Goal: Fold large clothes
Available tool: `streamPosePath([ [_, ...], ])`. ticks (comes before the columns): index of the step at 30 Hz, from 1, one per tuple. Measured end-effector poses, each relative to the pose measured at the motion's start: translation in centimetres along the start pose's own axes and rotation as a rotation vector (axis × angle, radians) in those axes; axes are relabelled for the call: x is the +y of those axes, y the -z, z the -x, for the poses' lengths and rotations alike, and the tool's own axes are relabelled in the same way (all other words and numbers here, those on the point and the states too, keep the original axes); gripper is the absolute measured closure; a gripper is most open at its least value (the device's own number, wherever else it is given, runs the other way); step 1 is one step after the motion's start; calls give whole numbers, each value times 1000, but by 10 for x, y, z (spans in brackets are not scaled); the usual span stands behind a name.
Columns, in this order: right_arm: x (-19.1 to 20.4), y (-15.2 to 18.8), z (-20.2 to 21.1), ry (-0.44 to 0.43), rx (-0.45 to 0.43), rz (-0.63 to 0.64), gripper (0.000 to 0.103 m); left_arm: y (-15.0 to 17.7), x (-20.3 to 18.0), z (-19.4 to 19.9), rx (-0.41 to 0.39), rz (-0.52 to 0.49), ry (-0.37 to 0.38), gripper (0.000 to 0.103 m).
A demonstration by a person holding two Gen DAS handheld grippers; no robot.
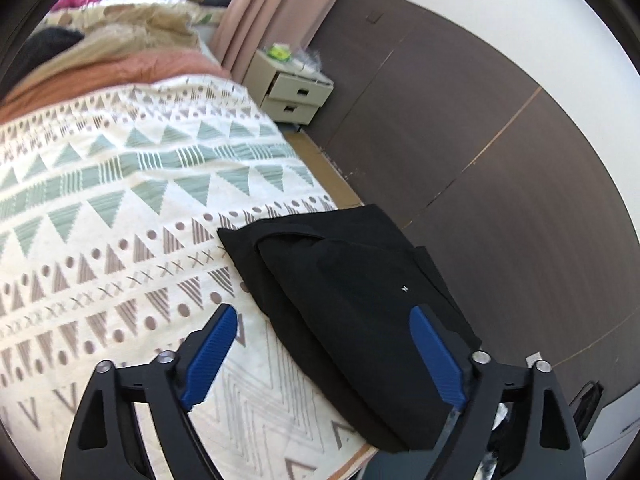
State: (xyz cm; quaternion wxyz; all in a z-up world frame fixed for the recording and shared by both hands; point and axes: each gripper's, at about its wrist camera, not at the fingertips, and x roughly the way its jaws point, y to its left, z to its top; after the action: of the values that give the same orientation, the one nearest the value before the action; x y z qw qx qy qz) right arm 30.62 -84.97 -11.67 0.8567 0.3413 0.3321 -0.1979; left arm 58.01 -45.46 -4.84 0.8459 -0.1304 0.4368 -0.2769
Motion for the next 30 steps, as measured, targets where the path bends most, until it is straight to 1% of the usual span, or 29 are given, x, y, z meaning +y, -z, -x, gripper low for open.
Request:
streamPosePath([
  [1, 3, 2, 8, 3, -4, 5, 22, 3, -2, 8, -9, -14, -1, 9],
  [3, 9, 7, 21, 10, -15, 18, 18, 9, -7, 28, -28, -51, -2, 5],
  [6, 20, 17, 46, 27, -34, 47, 15, 20, -14, 58, -57, -109, 0, 2],
  [8, 26, 24, 61, 18, -50, 61, 7, 27, -18, 79, -86, -152, -11, 1],
  [10, 34, 33, 78, -3, -64, 71, 5, 37, -24, 101, -114, -209, -20, 0],
  [13, 46, 48, 98, -13, -66, 89, 1, 54, -27, 131, -136, -267, -15, 0],
  [20, 73, 79, 146, -5, -112, 153, 1, 88, -27, 195, -194, -340, -23, 0],
  [24, 84, 100, 168, -32, -125, 178, 1, 108, -21, 230, -221, -373, -38, 0],
  [27, 94, 118, 183, -35, -133, 207, 1, 125, -17, 256, -249, -391, -60, 0],
  [30, 106, 138, 199, -57, -136, 238, 1, 140, -11, 282, -276, -398, -75, 0],
])
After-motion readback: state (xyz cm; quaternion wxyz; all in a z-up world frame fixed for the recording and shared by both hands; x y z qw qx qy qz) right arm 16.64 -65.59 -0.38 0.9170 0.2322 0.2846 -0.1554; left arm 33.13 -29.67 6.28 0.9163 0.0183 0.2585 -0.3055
